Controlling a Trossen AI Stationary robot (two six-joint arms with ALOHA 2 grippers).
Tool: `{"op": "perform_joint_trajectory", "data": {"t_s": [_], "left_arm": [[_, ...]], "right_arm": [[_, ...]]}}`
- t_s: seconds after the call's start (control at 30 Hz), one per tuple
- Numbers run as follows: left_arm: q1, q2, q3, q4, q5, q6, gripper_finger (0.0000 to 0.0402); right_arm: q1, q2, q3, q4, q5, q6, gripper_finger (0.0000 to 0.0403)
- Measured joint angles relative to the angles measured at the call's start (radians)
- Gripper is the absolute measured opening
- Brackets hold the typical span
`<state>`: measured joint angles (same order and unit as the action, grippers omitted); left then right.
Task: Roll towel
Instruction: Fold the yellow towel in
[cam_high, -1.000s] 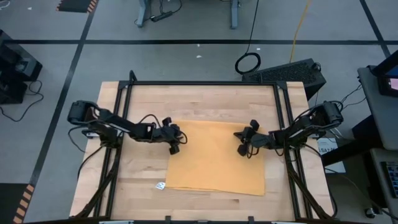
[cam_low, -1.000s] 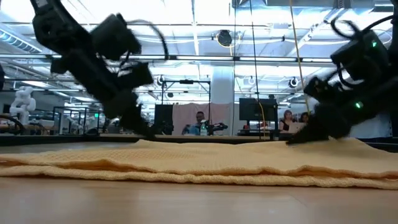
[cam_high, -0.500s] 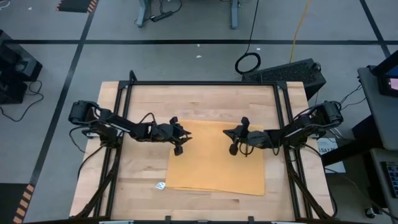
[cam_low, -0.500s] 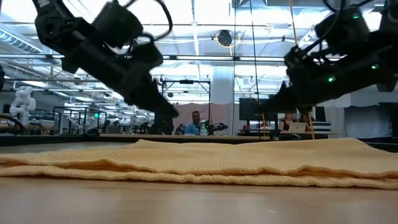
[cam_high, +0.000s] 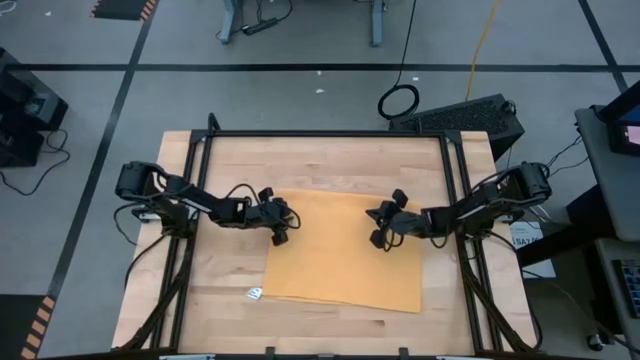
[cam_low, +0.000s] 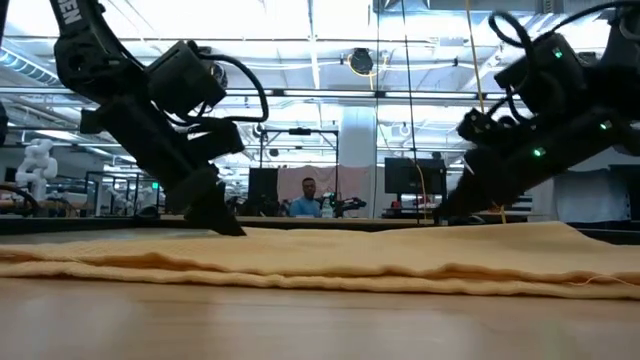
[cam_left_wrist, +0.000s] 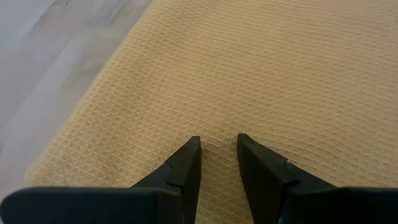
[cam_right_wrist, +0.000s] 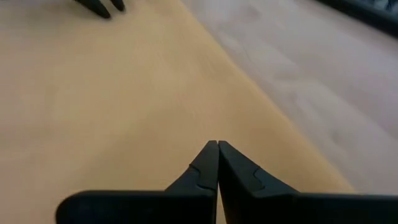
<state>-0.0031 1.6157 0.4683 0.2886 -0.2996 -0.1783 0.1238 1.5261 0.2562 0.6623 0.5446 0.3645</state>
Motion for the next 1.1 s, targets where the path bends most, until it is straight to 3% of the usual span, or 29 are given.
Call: {"op": "perform_joint_trajectory", "data": {"t_s": [0.4, 0.5, 0.77, 0.97, 1.1], "left_arm": [[-0.002, -0.012, -0.002, -0.013, 0.003, 0.028, 0.0112], [-0.018, -0.045, 0.005, -0.035, 0.014, 0.028, 0.0112], [-0.067, -0.253, 0.051, -0.079, -0.018, 0.091, 0.0111], [-0.131, -0.301, 0.053, -0.052, -0.012, 0.053, 0.0111], [-0.214, -0.282, 0.053, 0.077, 0.039, 0.054, 0.0111]], "right_arm": [[0.000, 0.000, -0.118, 0.007, 0.016, 0.137, 0.0000], [0.007, 0.000, -0.135, 0.065, 0.015, 0.147, 0.0000], [0.037, -0.002, -0.134, 0.430, 0.027, 0.038, 0.0000], [0.096, -0.002, -0.122, 0.478, -0.020, 0.091, 0.0000], [0.158, -0.002, -0.101, 0.469, -0.014, 0.090, 0.0000]]}}
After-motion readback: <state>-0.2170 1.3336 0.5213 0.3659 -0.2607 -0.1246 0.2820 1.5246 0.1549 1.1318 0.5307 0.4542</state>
